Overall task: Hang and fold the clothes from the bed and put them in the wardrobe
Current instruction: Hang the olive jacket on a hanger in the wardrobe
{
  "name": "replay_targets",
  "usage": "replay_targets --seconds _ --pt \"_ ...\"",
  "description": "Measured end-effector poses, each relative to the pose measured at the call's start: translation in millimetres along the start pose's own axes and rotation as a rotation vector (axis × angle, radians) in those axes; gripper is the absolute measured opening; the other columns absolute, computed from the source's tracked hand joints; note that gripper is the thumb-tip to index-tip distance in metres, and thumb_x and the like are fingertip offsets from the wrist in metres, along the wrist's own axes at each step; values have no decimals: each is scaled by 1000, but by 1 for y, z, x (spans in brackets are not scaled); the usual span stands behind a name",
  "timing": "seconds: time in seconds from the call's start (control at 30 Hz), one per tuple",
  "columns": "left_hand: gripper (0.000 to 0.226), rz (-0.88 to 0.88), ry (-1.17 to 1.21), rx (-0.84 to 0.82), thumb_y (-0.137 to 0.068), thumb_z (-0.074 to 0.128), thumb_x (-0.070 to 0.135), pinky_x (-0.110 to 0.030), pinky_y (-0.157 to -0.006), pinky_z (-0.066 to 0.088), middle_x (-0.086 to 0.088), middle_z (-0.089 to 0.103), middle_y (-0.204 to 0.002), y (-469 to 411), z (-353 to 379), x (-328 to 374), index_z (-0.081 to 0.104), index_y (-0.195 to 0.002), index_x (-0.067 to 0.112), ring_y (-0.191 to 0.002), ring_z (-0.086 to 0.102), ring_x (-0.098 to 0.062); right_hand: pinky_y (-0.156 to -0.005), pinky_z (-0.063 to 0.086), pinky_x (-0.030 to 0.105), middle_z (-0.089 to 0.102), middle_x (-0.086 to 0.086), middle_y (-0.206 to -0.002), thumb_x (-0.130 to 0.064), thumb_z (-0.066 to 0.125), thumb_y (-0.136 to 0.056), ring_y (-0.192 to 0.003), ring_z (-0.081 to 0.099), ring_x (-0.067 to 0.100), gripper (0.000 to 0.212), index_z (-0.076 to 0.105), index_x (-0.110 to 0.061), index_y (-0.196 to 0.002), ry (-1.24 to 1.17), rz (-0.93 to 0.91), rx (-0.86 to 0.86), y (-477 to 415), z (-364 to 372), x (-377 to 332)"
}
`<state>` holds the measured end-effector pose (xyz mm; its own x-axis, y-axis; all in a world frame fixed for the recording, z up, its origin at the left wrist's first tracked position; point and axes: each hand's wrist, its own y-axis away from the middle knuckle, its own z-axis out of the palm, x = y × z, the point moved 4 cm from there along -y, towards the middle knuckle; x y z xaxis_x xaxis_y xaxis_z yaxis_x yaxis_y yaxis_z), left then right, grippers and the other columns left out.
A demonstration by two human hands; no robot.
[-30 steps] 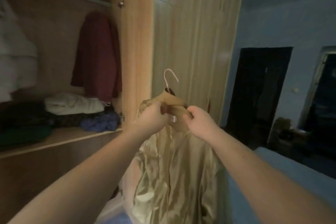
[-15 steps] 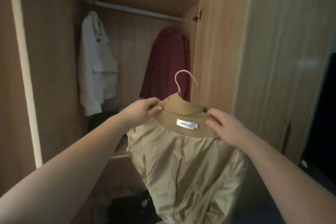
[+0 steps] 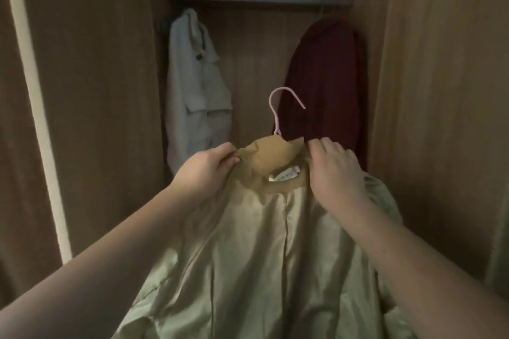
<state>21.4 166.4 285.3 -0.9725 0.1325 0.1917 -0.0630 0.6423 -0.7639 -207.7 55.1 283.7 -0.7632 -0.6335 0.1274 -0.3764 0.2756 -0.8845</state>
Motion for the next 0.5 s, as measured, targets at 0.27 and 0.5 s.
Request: replay_targets --seconds 0.27,0.5 --pt "23 -185 -365 -25 -99 45 49 -41 -76 54 1 72 -102 -98 1 -72 58 -108 33 -95 67 -27 -62 43 43 51 8 -92 -9 54 -95 -83 53 30 3 56 -9 -96 -317 -15 112 -121 122 28" --pt "26 -285 -342 -105 -92 53 54 -33 -83 50 14 60 -103 -162 -1 -109 52 -113 39 -93 61 -10 -69 46 44 50 8 -93 -13 49 -98 -87 52 31 10 52 -11 -89 -629 -112 76 -202 214 -6"
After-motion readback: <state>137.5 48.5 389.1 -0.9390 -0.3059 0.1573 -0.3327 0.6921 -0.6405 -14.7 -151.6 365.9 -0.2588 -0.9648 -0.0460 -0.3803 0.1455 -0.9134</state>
